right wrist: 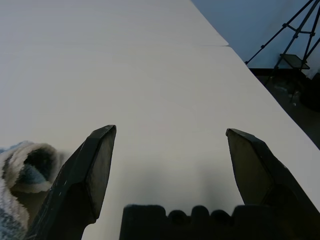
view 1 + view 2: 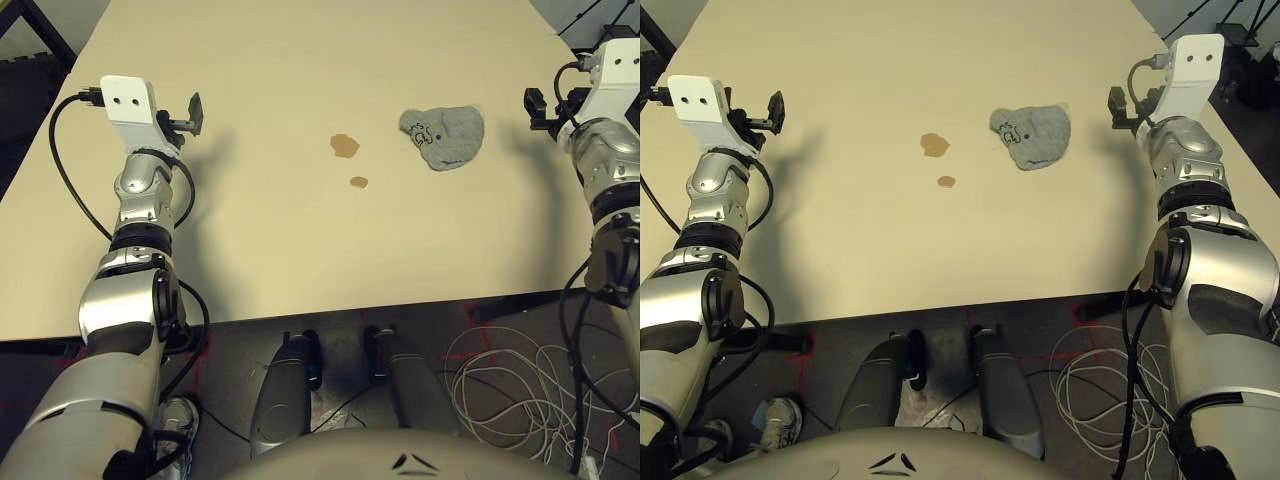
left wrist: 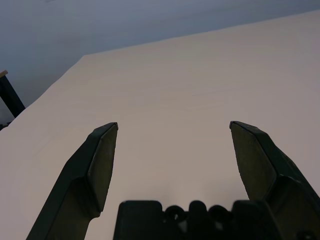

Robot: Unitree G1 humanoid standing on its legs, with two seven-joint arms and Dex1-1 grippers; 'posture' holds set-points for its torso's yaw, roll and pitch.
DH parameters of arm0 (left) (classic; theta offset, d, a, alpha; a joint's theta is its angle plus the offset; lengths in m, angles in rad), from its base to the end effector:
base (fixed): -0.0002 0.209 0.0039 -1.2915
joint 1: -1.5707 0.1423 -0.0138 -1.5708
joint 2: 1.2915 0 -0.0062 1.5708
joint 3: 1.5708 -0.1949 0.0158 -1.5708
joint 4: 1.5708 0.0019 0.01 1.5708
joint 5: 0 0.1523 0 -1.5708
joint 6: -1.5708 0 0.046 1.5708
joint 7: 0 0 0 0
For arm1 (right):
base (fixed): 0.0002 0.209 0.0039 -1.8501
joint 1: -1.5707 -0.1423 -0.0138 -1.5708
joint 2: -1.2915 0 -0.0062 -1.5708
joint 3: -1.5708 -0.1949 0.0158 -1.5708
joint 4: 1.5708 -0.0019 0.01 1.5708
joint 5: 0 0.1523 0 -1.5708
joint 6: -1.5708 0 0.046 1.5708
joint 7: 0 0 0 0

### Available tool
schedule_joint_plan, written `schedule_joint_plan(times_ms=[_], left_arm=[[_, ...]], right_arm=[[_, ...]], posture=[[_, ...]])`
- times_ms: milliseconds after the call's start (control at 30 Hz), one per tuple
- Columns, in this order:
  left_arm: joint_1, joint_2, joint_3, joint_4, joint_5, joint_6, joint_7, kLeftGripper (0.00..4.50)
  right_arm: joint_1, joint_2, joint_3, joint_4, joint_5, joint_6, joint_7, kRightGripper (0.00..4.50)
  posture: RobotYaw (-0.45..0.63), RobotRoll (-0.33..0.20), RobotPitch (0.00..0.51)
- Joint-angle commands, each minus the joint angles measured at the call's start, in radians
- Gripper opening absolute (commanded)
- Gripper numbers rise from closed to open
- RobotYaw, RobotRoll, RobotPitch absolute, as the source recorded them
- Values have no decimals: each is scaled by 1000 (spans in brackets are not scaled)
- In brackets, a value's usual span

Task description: Wipe the water off the table with a rag.

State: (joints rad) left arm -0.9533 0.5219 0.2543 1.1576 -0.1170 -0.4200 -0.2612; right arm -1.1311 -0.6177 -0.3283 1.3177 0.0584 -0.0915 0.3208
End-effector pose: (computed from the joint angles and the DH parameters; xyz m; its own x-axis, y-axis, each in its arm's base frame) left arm 0.3570 0.2915 0.1561 0.9544 0.0577 0.2930 -0.1075 0.9818 0.1569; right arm 0.3633 -0.3151 0.1878 0.9926 -0.1172 0.0307 0.1186 0.9918 -0.0483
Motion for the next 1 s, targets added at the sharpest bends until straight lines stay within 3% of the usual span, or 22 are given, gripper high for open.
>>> schedule_joint_plan(times_ms=[33,233,333,467,667,833,1000], left_arm=[[13,14,-1,21,12,12,9,4500],[3,19,-2,27,5,38,-26,4500],[-48,34,12,20,-56,176,-245,4500],[-78,106,-49,-52,-74,316,-657,4500],[-131,198,-148,-180,-79,547,-1066,4500],[-131,214,-216,-245,-58,627,-1201,4500],[-98,205,-240,-323,-69,658,-1219,4500]], right_arm=[[19,-14,-12,12,8,-10,6,4475],[-13,-11,-26,13,39,74,105,4475],[-84,-42,-43,26,78,298,258,4475],[-150,-86,20,28,40,518,486,4475],[-215,-88,108,27,-17,641,665,4475],[-207,-24,133,28,-40,602,653,4475],[-183,30,149,31,-63,582,638,4475]], posture=[[-29,0,248],[-31,0,250],[-16,0,249],[-3,0,257],[23,0,270],[47,0,281],[72,0,295]])
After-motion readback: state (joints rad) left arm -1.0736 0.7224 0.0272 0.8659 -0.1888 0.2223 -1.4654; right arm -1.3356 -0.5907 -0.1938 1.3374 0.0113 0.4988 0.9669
